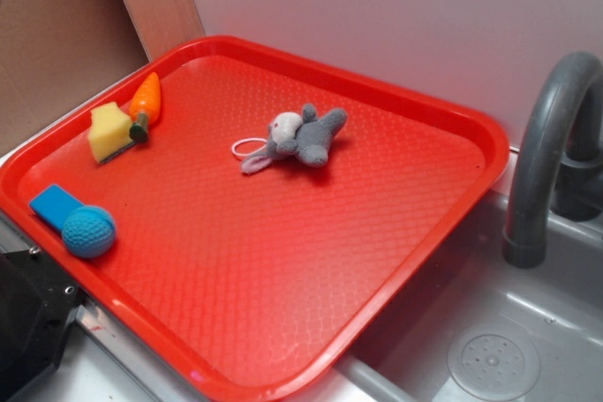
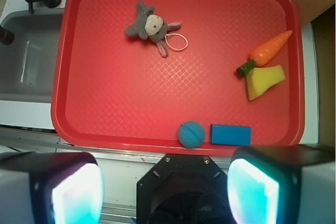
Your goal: Grab the carrot.
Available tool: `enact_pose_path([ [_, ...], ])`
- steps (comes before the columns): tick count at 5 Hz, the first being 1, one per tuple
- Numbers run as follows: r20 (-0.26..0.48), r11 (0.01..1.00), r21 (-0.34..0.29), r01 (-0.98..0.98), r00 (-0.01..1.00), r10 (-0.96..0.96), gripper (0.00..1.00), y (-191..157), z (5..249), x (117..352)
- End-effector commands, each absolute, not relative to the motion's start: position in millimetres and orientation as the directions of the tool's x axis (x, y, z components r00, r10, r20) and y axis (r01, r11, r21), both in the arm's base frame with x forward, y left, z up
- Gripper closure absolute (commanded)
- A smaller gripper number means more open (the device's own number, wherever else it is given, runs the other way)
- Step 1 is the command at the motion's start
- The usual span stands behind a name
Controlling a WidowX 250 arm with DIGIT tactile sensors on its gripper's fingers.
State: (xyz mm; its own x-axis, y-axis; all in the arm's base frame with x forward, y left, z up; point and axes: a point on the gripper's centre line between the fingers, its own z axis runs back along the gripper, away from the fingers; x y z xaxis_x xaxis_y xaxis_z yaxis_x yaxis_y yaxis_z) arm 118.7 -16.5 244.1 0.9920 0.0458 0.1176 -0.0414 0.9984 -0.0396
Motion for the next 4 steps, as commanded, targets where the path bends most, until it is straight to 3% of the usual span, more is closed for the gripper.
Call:
enact_pose_path([
  [1,0.118,0.998,-0.040,-0.041,0.992,0.046,0.00,-16.5,244.1,118.7],
  [2,0.079,0.956,-0.049,-0.289,0.953,0.292,0.00,-3.5,248.1,130.3],
  [3,0.016,0.845,-0.127,-0.519,0.851,0.525,0.00,14.1,249.0,139.1],
  [4,-0.007,0.686,-0.149,-0.712,0.695,0.719,0.00,33.5,246.9,145.2],
])
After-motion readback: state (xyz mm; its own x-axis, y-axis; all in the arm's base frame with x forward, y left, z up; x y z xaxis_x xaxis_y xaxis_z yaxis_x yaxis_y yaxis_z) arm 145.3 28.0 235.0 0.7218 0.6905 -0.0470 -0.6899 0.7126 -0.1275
